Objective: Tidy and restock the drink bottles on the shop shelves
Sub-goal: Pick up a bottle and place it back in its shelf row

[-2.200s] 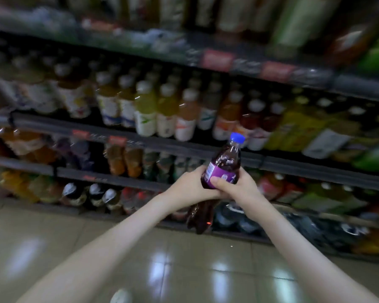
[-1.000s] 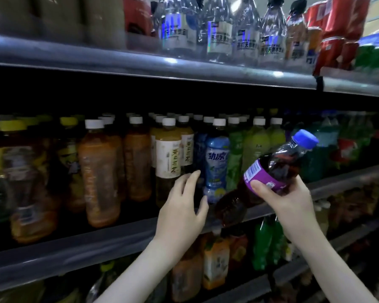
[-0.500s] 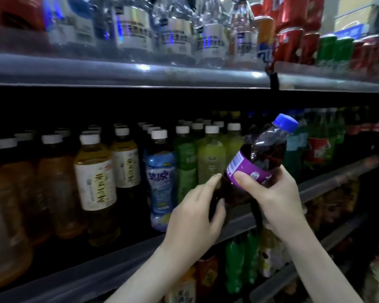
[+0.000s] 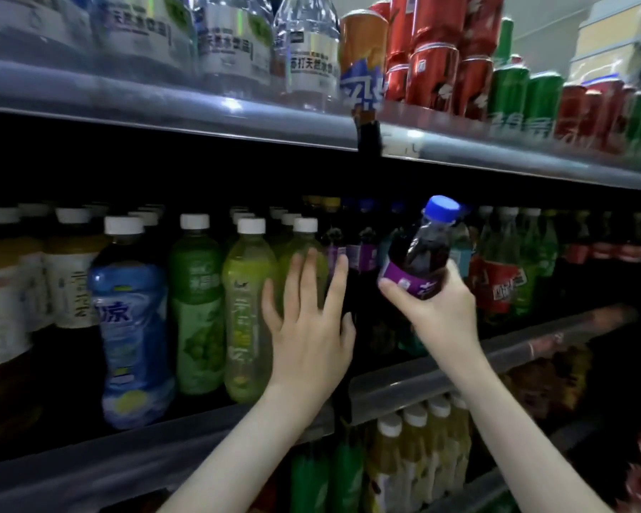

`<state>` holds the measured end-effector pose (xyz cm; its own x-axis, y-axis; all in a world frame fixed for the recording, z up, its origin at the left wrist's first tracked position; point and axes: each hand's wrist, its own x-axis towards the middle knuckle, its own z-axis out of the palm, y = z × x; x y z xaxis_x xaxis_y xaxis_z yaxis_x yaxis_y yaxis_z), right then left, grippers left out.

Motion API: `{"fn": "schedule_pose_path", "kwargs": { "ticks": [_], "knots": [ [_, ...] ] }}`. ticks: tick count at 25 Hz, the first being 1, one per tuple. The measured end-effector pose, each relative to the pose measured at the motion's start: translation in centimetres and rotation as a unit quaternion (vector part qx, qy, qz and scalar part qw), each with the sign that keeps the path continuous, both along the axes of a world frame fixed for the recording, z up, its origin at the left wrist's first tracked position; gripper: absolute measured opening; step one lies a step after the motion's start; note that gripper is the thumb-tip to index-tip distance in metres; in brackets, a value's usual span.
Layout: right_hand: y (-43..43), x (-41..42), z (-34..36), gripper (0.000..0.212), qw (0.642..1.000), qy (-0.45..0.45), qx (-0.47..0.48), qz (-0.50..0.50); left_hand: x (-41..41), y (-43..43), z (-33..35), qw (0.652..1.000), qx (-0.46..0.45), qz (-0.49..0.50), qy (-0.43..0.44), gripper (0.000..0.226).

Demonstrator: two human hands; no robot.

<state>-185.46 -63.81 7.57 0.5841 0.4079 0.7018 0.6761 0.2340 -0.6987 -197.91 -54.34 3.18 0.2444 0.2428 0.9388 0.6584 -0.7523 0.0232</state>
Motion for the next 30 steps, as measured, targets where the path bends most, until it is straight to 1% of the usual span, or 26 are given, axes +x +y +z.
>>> {"fn": "schedule_pose_path", "kwargs": {
  "ticks": [3,5,7,10,12,14,16,19,21,23,25,27,30],
  "knots": [
    [2.5,3.4,0.2,0.05,0.997,0.024,-0.06,0.05,2.8,-0.3,0.1,0.997,0.026,0.077,0.005,0.075],
    [4.3,5.0,0.5,0.058,0.993,0.019,-0.106,0.058,3.8,0.0,0.3,0.995,0.03,0.098,-0.002,0.071],
    [5.7,5.7,0.7,0.07,0.989,-0.001,-0.134,0.062,4.4,0.1,0.5,0.993,0.033,0.114,-0.003,0.068],
    [6.4,5.6,-0.7,0.095,0.978,-0.054,-0.126,0.156,4.6,0.4,0.4,0.987,0.033,0.156,0.006,0.068],
    [6.5,5.6,-1.7,0.103,0.969,-0.098,-0.137,0.183,4.1,0.6,0.1,0.98,0.02,0.198,0.013,0.072],
    [6.6,5.8,-2.2,0.103,0.968,-0.119,-0.134,0.172,3.3,1.0,-0.1,0.973,0.014,0.229,0.035,0.076],
    [6.6,5.8,-2.5,0.103,0.973,-0.119,-0.125,0.155,2.6,1.5,-0.3,0.969,0.024,0.236,0.063,0.077],
    [6.0,5.2,-3.1,0.105,0.97,-0.157,-0.143,0.119,2.1,1.4,-0.6,0.972,0.027,0.221,0.078,0.074],
    [5.2,4.1,-3.8,0.107,0.965,-0.199,-0.153,0.069,1.5,0.7,-1.2,0.976,0.016,0.2,0.084,0.073],
    [4.5,2.1,-5.1,0.104,0.964,-0.237,-0.12,0.02,0.1,-0.2,-2.3,0.981,-0.003,0.176,0.086,0.069],
    [3.3,-0.9,-6.7,0.097,0.963,-0.254,-0.082,-0.016,-2.3,-1.6,-3.7,0.987,-0.022,0.141,0.078,0.063],
    [1.6,-5.0,-8.2,0.087,0.968,-0.244,-0.049,-0.006,-5.6,-3.4,-5.4,0.992,-0.049,0.099,0.062,0.058],
    [-0.5,-13.6,-11.3,0.066,0.968,-0.239,-0.025,0.074,-13.2,-6.1,-8.7,0.993,-0.09,0.069,0.035,0.049]
  ]
}}
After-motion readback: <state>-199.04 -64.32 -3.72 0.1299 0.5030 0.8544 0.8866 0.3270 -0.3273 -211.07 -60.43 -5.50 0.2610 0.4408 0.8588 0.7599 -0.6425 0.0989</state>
